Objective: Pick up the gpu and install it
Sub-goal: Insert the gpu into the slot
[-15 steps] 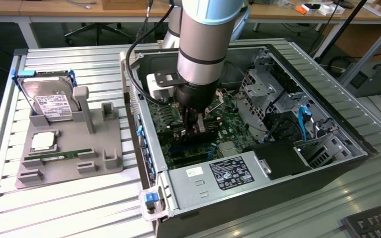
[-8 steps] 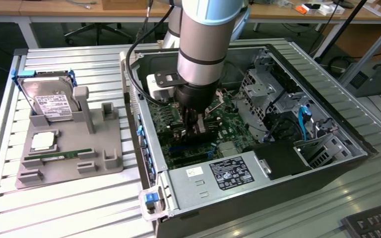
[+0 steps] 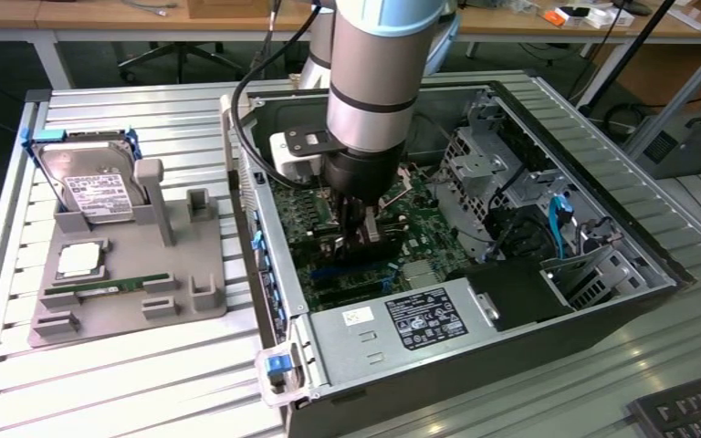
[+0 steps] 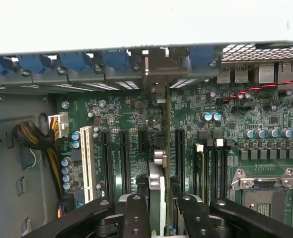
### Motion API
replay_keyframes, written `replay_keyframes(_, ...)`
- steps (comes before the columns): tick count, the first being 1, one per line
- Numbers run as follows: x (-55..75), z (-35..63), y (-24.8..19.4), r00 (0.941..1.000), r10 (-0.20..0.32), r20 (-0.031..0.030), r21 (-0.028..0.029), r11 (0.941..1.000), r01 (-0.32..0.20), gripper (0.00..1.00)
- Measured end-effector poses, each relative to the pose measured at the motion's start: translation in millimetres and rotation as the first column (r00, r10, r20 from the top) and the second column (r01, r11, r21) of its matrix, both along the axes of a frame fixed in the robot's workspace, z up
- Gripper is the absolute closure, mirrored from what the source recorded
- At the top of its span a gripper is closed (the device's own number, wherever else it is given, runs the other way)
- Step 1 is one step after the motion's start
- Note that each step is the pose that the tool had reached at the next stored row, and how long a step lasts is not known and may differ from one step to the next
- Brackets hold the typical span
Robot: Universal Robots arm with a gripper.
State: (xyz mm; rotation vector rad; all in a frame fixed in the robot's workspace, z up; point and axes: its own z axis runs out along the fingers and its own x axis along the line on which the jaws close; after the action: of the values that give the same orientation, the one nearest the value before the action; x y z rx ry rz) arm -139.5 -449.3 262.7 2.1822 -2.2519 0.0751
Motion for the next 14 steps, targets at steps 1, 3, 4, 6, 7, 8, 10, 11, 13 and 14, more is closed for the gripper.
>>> replay_keyframes(1, 0.0, 0.0, 0.0, 1.0, 0.0, 0.0, -0.0001, 1.0, 0.0, 0.73)
replay_keyframes(3, 0.0, 0.1, 0.0, 1.0, 0.0, 0.0, -0.0002, 1.0, 0.0, 0.73)
replay_keyframes(4, 0.0, 0.1, 0.0, 1.0, 0.0, -0.0001, -0.0002, 1.0, 0.0, 0.73)
replay_keyframes(6, 0.0, 0.1, 0.0, 1.0, 0.0, 0.0, -0.0002, 1.0, 0.0, 0.73)
replay_keyframes(7, 0.0, 0.1, 0.0, 1.0, 0.0, 0.0, -0.0002, 1.0, 0.0, 0.73)
replay_keyframes(8, 0.0, 0.0, 0.0, 1.0, 0.0, 0.0, -0.0001, 1.0, 0.0, 0.73)
replay_keyframes(10, 0.0, 0.0, 0.0, 1.0, 0.0, -0.0001, -0.0002, 1.0, 0.0, 0.73)
replay_keyframes(11, 0.1, 0.0, 0.1, 1.0, 0.0, 0.0, -0.0004, 1.0, 0.0, 0.73)
replay_keyframes(13, 0.2, 0.0, 0.6, 1.0, 0.0, 0.0, -0.0044, 1.0, 0.0, 0.73)
replay_keyframes(14, 0.2, 0.0, 0.7, 1.0, 0.001, 0.0, -0.006, 1.0, -0.001, 0.73)
